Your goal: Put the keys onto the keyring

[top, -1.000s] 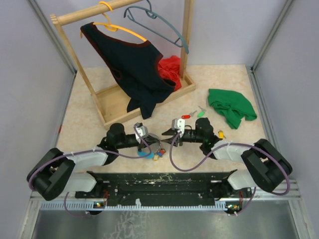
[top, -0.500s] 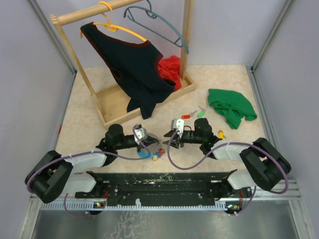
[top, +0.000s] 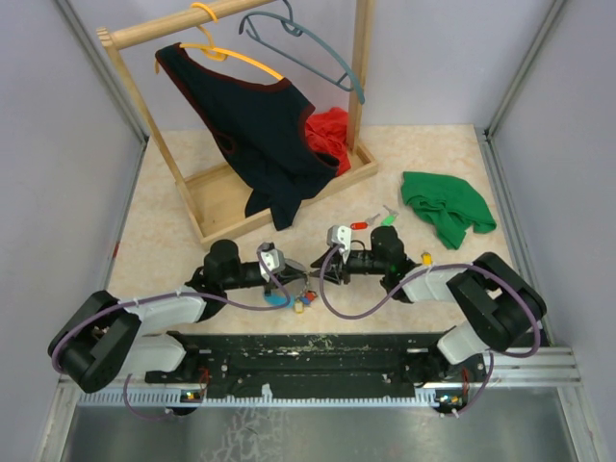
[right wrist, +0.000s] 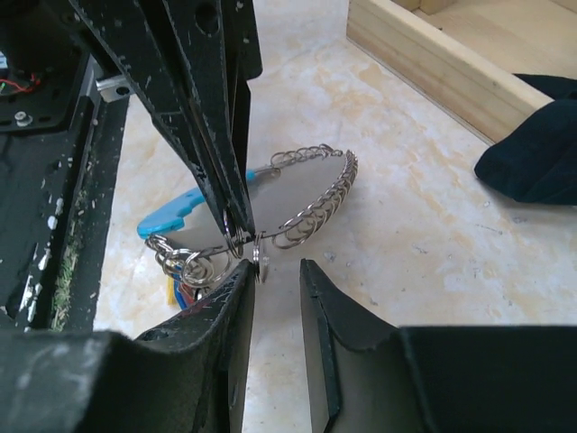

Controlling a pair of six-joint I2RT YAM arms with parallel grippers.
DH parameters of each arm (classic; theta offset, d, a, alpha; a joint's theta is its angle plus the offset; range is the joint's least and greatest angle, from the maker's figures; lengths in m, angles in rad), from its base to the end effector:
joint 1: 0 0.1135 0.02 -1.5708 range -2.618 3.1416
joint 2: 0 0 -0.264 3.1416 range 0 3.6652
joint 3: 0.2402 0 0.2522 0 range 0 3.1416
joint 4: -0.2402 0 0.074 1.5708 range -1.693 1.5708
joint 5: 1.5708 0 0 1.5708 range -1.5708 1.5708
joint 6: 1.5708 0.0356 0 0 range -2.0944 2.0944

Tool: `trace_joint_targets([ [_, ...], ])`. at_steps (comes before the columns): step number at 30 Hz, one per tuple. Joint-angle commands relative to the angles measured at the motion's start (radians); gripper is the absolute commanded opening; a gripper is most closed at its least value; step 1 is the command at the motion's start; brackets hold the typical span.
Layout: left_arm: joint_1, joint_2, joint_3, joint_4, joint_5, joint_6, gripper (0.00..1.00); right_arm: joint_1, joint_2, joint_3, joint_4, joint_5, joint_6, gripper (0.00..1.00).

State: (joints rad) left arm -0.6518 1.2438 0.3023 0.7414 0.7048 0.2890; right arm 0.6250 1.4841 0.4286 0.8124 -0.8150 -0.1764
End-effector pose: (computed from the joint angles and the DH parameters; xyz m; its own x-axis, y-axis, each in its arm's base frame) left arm 0.1665 -0.1560 0.1807 0.1241 0.1784 -0.9761 0.9718 0.1769 0.1559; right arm 0.2002 0.1764 0.1692 -0.0212 -0.1637 -0.9863 -0.9932 0.1160 0.0021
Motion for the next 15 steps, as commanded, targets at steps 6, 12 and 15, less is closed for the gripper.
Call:
trace_joint_targets([
  [6,0.004,-0.013,0.017,-0.017,0.045,0.024,0.00,-0.025,-0.013,0.066,0.023,0.088,0.166,0.14],
  [12,0.004,-0.043,0.008,-0.014,0.040,0.018,0.00,-0.050,-0.046,0.124,-0.183,0.294,0.281,0.18],
  [15,0.004,-0.056,0.002,0.000,0.016,-0.003,0.00,-0.050,-0.108,0.157,-0.362,0.373,0.276,0.32],
])
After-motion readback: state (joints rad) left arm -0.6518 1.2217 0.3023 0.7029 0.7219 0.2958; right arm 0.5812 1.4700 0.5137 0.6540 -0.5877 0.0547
